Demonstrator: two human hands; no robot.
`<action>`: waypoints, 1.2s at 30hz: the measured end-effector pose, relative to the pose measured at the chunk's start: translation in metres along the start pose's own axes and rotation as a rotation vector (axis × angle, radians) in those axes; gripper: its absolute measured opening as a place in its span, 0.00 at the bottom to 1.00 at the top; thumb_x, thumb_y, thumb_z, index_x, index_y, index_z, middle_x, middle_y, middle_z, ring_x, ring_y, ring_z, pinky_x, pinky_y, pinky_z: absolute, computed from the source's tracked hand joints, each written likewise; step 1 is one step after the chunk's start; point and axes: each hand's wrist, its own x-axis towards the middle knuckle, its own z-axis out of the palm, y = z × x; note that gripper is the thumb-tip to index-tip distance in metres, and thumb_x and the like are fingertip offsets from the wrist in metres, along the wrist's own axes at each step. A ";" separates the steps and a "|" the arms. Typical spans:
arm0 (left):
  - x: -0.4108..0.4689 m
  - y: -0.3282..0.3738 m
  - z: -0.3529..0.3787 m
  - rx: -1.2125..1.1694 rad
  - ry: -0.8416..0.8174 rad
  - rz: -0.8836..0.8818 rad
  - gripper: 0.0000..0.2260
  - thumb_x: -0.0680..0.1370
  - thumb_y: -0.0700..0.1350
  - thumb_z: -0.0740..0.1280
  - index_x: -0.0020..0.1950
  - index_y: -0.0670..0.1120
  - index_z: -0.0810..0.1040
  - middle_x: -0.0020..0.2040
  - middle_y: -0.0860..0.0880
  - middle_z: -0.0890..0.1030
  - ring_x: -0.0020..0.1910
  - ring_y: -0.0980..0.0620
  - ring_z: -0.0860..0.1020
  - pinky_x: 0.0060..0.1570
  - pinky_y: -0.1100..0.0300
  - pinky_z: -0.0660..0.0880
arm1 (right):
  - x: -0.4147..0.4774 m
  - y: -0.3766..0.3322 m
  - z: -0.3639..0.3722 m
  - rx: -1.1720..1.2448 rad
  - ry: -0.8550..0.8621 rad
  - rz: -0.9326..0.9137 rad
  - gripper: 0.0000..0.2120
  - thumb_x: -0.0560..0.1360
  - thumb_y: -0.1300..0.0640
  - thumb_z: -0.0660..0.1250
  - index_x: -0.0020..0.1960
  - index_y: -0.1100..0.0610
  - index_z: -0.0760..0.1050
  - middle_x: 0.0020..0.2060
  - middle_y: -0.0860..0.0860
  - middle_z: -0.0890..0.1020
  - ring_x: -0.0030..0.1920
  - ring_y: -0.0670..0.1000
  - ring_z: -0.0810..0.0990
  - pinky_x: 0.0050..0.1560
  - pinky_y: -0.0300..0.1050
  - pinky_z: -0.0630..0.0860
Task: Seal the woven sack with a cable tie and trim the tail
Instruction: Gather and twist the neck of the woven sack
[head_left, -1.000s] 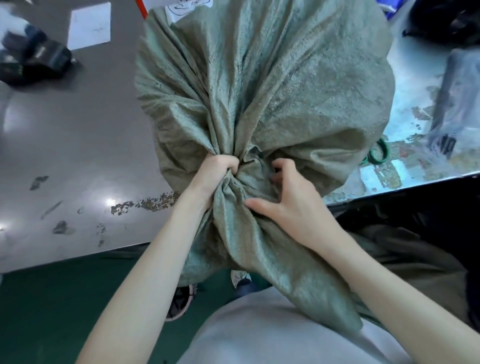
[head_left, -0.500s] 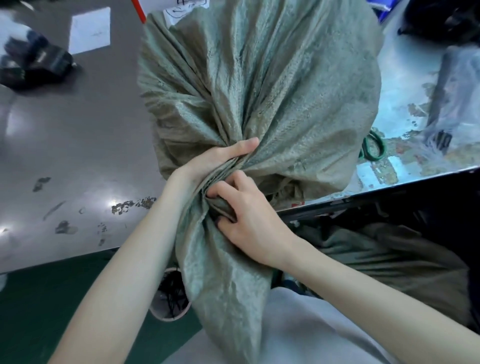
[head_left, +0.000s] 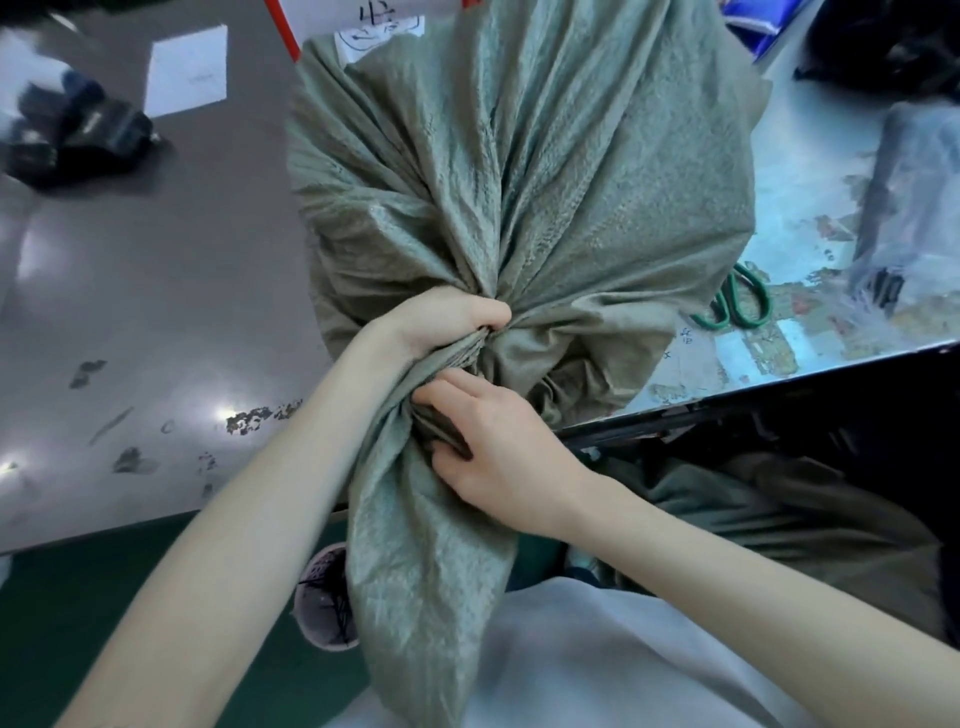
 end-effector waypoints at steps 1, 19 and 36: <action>0.003 0.002 0.001 0.018 0.032 0.025 0.07 0.64 0.48 0.65 0.30 0.47 0.71 0.29 0.46 0.71 0.29 0.48 0.69 0.32 0.57 0.67 | -0.003 0.002 -0.005 0.059 -0.002 0.007 0.14 0.71 0.63 0.66 0.56 0.62 0.76 0.51 0.55 0.79 0.52 0.55 0.78 0.51 0.53 0.74; -0.002 0.005 0.006 0.105 0.052 0.068 0.02 0.70 0.45 0.71 0.40 0.48 0.82 0.38 0.55 0.82 0.36 0.56 0.80 0.41 0.64 0.76 | -0.012 0.071 -0.058 0.645 0.744 0.766 0.19 0.71 0.59 0.71 0.58 0.56 0.69 0.53 0.58 0.78 0.51 0.55 0.79 0.46 0.45 0.76; -0.001 0.014 0.008 0.029 -0.038 0.106 0.07 0.67 0.41 0.66 0.29 0.47 0.72 0.25 0.53 0.75 0.34 0.53 0.73 0.38 0.62 0.70 | 0.025 0.064 -0.080 0.802 0.585 0.548 0.16 0.70 0.67 0.67 0.55 0.56 0.69 0.49 0.52 0.82 0.51 0.50 0.81 0.51 0.43 0.76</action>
